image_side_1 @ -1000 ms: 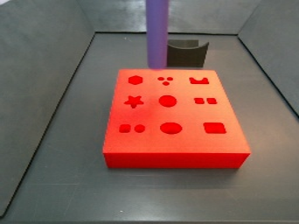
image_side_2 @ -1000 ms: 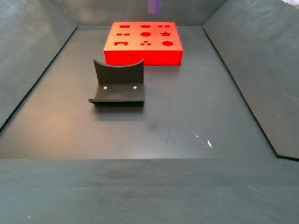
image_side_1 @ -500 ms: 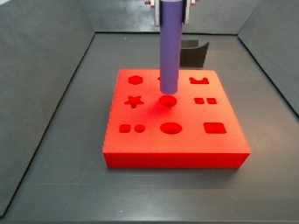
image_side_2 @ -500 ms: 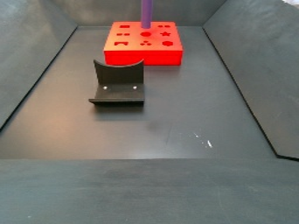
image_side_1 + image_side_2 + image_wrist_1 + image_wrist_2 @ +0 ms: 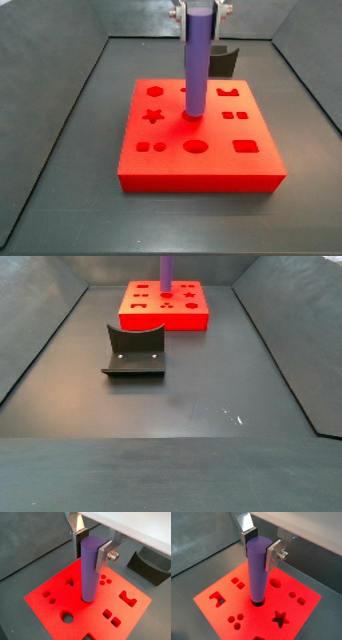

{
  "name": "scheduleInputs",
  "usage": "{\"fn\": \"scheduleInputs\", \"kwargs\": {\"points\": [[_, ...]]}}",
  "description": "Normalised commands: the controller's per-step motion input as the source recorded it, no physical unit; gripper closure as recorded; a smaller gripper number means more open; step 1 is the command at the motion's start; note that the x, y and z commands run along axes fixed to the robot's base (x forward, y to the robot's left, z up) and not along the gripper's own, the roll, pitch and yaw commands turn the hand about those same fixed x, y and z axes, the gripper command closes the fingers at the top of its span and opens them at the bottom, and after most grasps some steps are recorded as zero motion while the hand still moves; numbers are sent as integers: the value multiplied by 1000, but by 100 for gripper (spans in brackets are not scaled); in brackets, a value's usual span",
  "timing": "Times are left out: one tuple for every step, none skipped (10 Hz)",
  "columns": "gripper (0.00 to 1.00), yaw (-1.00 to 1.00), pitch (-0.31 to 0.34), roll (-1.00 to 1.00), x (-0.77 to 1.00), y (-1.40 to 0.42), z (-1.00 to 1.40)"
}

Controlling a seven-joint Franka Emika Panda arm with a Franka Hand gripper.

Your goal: Insert the round object.

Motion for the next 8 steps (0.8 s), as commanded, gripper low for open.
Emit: {"fn": "scheduleInputs", "kwargs": {"points": [[100, -29, 34, 166, 0, 0, -206], [100, -74, 39, 140, 0, -6, -180], [100, 0, 0, 53, 91, -120, -134], [100, 0, 0, 69, 194, -94, -183], [100, 0, 0, 83, 131, -57, -211], [100, 0, 0, 114, 49, -37, -231], [100, -77, 0, 104, 0, 0, -283], [100, -114, 0, 67, -20, 0, -246]]}}
